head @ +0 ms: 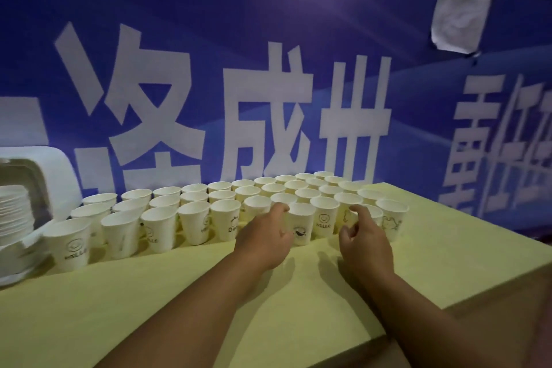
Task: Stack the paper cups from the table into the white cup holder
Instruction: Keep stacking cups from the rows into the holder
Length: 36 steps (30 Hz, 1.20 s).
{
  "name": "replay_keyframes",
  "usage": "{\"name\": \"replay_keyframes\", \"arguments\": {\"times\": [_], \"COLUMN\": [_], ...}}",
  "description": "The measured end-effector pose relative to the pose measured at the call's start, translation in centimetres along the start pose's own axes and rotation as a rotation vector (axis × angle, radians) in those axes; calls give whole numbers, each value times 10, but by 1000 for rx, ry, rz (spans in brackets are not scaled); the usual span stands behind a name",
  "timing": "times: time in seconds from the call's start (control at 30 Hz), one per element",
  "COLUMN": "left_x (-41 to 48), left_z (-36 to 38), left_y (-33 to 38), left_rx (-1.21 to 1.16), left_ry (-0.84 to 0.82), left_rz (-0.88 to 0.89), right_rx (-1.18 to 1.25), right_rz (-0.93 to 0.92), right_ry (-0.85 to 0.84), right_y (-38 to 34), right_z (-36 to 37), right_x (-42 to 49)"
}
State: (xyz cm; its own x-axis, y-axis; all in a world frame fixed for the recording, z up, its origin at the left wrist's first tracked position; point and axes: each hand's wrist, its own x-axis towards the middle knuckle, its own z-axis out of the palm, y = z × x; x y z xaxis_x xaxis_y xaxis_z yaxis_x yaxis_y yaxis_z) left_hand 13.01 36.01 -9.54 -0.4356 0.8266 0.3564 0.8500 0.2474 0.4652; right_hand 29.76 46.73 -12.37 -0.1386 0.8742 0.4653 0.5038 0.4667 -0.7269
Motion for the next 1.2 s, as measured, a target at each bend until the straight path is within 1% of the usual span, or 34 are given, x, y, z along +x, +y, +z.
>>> {"name": "replay_keyframes", "arguments": {"times": [0.1,0.17,0.3,0.4,0.53,0.67,0.8,0.93,1.07,1.2], "left_x": [12,18,24,25,19,3,-12,-28,-45,-59], "left_z": [24,35,48,49,38,9,-25,-66,-109,-145], "left_y": [8,10,5,0,-5,-19,-45,-78,-115,-152], "left_rx": [-4,11,44,75,84,101,105,163,155,183], "left_ry": [-61,-55,34,59,85,144,193,256,335,421], "left_rz": [-8,-13,-16,-10,1,39,12,-18,-16,-44], "right_rx": [-51,-65,-108,-114,-75,-13,69,134,187,250], "right_rz": [37,69,94,102,37,-91,-171,-235,-313,-332], "right_ry": [58,81,112,139,151,103,52,20,-35,-78], "right_y": [16,19,27,28,18,-8,-51,-98,-137,-175], "right_z": [3,7,9,6,6,11,25,49,79,114], "right_x": [8,11,16,17,7,-9,-20,-33,-48,-63]}}
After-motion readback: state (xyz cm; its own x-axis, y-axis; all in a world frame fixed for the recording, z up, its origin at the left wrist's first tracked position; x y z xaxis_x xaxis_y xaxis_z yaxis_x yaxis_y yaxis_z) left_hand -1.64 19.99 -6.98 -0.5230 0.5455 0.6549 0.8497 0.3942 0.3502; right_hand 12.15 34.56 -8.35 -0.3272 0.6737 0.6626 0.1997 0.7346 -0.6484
